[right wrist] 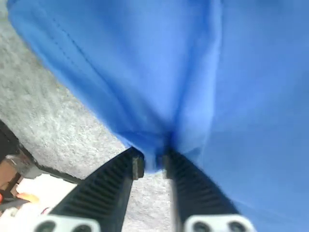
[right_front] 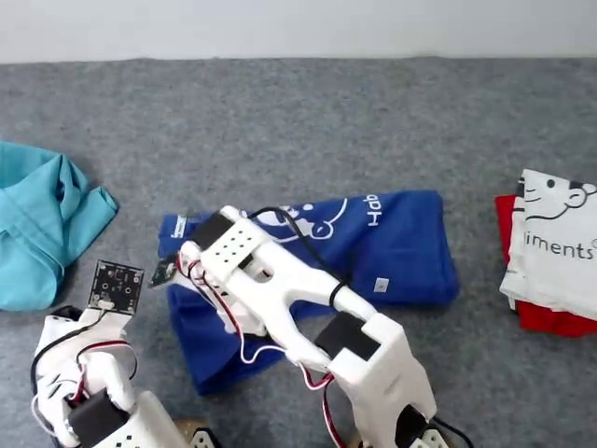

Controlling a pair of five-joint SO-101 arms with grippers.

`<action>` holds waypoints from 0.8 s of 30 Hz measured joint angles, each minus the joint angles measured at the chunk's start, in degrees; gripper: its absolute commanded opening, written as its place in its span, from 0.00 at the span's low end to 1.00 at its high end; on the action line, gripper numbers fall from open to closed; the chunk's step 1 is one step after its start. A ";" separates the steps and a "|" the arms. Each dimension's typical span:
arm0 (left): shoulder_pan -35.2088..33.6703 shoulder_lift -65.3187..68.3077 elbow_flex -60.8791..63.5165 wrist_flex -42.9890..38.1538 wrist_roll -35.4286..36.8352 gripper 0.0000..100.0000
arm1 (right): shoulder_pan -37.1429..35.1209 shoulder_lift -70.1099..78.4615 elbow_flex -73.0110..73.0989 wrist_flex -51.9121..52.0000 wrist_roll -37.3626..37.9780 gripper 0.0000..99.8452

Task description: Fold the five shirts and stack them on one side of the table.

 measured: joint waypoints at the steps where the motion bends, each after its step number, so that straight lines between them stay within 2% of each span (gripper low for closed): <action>1: 0.18 0.00 0.00 0.00 0.00 0.01 | -0.26 0.00 0.00 -0.09 -0.97 0.23; 9: 0.35 0.00 -0.70 0.00 0.00 0.01 | -0.26 -4.84 -6.68 1.05 -4.22 0.23; 16: 0.35 0.00 -3.60 0.00 7.47 0.01 | 8.44 -5.54 -8.53 1.32 -4.22 0.22; 22: 0.35 0.00 -4.31 -0.79 9.93 0.01 | 17.23 -6.51 -8.62 1.32 -4.22 0.00; 24: 0.35 0.00 -4.31 -0.97 9.93 0.01 | 21.89 -6.51 -8.62 1.32 -4.22 0.02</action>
